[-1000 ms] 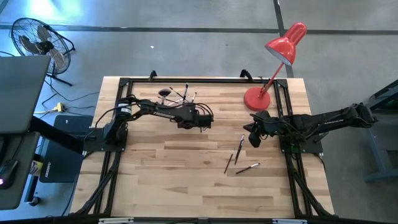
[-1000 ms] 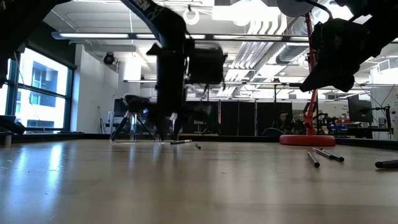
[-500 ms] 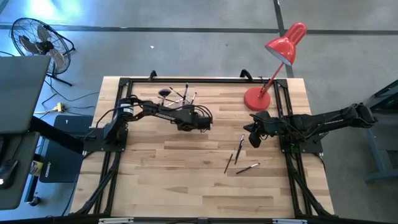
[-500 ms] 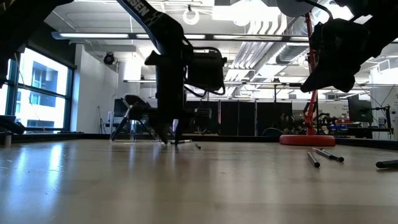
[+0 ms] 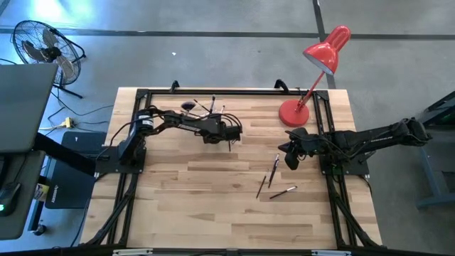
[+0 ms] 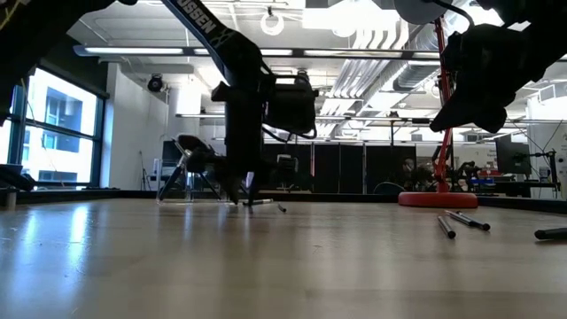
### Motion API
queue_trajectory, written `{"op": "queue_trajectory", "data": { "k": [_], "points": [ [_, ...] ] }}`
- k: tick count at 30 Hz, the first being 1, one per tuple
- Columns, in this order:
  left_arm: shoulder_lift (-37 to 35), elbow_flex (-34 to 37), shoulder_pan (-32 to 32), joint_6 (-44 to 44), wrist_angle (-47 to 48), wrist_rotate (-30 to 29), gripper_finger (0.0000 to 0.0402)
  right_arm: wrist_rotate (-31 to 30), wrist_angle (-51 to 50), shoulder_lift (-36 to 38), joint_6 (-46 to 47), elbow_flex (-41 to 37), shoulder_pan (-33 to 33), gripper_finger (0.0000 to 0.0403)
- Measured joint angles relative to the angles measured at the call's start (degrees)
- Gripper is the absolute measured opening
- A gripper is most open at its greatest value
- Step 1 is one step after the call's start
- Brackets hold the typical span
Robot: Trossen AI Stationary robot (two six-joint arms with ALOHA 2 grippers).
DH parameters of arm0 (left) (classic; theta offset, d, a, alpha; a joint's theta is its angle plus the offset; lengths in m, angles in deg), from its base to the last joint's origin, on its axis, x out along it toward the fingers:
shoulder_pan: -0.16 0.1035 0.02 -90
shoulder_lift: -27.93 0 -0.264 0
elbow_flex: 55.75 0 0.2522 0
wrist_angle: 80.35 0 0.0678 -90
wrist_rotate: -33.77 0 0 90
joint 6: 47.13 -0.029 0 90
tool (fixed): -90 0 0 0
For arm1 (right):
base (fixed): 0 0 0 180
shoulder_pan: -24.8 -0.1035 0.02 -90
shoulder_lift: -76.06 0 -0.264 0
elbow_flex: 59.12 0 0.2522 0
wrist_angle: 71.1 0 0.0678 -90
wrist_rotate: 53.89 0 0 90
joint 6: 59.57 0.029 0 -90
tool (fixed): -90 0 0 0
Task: Put items in baskets/containers
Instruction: Put the eyeshadow brush into the transparent organizer
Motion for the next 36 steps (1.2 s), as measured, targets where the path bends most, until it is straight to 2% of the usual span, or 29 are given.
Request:
{"op": "queue_trajectory", "data": {
  "k": [3, 10, 17, 20, 27, 36],
  "points": [
    [0.03, 0.07, 0.21, -0.37, -0.80, 0.06, 0.0113, 0.00, 0.01, 0.00, 0.16, 0.00, 0.00, 0.0004],
    [0.16, 0.17, 1.19, -8.08, -6.17, 0.33, 0.0113, 0.01, 0.01, 0.00, 0.26, 0.00, 0.01, 0.0002],
    [0.05, 0.09, 1.65, -8.32, -6.13, 2.83, 0.0110, 0.17, 0.01, 0.00, 2.52, 0.00, -0.01, 0.0002],
    [0.05, 0.04, 1.61, -8.60, -6.18, 3.24, 0.0091, 0.15, 0.01, 0.00, 2.52, 0.00, -0.01, 0.0001],
    [-0.01, -0.07, 1.54, -11.30, -6.45, 5.63, 0.0014, 0.04, 0.01, 0.00, 2.38, 0.00, -0.01, 0.0003],
    [0.05, 0.04, -0.63, -16.22, -7.04, 6.43, 0.0006, -0.76, 0.01, 0.00, 0.87, 0.00, -0.01, 0.0006]
  ]
}}
